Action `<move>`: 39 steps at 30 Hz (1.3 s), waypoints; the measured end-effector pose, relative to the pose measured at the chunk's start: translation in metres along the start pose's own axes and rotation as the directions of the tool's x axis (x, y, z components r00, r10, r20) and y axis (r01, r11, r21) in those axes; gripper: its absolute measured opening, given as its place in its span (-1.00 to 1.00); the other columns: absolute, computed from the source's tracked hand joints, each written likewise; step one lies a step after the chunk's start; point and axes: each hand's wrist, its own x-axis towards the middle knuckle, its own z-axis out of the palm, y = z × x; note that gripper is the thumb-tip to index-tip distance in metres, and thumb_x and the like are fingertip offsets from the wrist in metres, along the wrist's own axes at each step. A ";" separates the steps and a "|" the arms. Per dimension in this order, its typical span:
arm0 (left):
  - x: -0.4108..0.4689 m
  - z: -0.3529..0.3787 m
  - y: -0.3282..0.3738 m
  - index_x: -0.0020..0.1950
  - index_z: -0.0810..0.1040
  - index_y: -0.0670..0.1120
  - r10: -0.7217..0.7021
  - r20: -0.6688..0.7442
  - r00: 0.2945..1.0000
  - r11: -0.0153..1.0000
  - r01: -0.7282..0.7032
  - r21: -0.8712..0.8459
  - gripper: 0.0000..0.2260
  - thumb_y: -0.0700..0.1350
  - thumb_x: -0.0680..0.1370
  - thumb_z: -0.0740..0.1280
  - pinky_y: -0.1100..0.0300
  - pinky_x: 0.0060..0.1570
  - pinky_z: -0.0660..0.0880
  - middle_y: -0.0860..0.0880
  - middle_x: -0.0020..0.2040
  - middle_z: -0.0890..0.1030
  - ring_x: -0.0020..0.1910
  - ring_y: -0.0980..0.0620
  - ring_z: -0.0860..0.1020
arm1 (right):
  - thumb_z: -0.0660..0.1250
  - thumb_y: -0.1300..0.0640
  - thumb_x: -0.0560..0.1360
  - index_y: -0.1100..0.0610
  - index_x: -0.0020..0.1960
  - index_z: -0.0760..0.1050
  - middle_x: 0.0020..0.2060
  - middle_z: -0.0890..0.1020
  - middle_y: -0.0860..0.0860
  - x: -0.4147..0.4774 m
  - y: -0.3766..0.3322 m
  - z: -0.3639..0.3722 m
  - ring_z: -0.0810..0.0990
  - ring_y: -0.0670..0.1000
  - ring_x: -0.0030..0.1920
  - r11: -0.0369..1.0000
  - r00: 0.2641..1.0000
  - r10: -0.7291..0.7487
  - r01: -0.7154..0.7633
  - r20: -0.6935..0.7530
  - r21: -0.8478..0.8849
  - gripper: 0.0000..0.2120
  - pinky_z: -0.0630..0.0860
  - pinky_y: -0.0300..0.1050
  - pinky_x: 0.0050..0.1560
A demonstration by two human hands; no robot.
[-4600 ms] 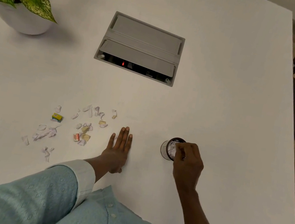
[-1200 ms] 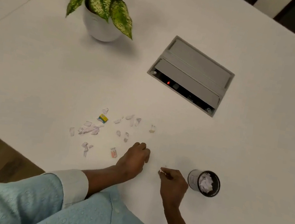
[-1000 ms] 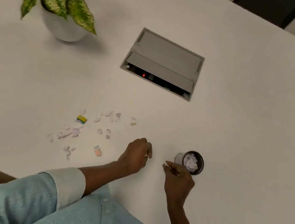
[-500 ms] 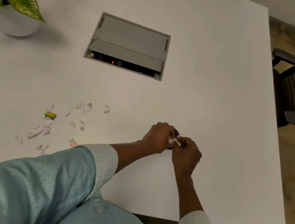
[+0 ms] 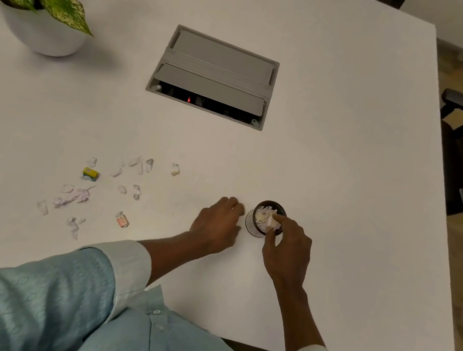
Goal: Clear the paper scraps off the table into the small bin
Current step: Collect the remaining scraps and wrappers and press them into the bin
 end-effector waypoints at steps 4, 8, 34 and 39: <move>-0.041 0.018 -0.052 0.51 0.34 -0.16 0.023 0.111 0.994 0.980 -0.044 0.192 -0.46 -0.01 0.59 0.37 -0.09 0.42 0.39 -0.17 0.57 0.30 0.55 -0.19 0.28 | 0.29 -0.09 0.62 0.03 0.53 0.36 0.50 0.44 -0.01 -0.008 0.007 0.009 0.36 -0.01 0.53 0.984 0.971 -0.089 0.120 0.222 -0.133 -0.49 0.11 0.17 0.56; -0.085 0.037 -0.098 0.66 -0.02 -0.21 0.026 0.217 0.976 0.944 -0.095 0.315 -0.13 0.16 0.59 0.37 -0.07 0.64 -0.10 -0.23 0.67 -0.20 0.66 -0.20 -0.23 | -0.01 -0.33 0.64 -0.07 0.62 0.14 0.64 0.15 -0.06 -0.003 0.011 0.021 0.07 -0.10 0.63 0.947 0.917 -0.060 0.177 0.394 -0.267 -0.37 -0.22 0.20 0.60; -0.147 0.053 -0.151 0.66 -0.27 -0.10 -0.044 0.267 0.963 0.961 -0.032 0.274 0.06 0.26 0.52 0.41 -0.16 0.63 -0.19 -0.09 0.64 -0.40 0.61 -0.07 -0.43 | 0.40 0.20 0.53 0.10 0.02 0.60 0.02 0.61 0.01 -0.021 -0.094 0.059 0.56 0.09 0.10 0.872 0.867 -0.475 0.487 0.148 -0.053 -0.91 0.56 -0.02 -0.04; -0.177 0.059 -0.170 0.66 -0.32 -0.05 -0.028 0.241 0.970 0.968 -0.034 0.248 0.08 0.24 0.51 0.43 -0.12 0.60 -0.29 -0.02 0.65 -0.39 0.61 -0.02 -0.43 | 0.33 0.11 0.58 0.06 0.16 0.59 0.06 0.63 0.01 -0.031 -0.144 0.116 0.59 0.07 0.11 0.869 0.769 -0.444 0.494 0.461 0.012 -0.83 0.61 0.07 -0.02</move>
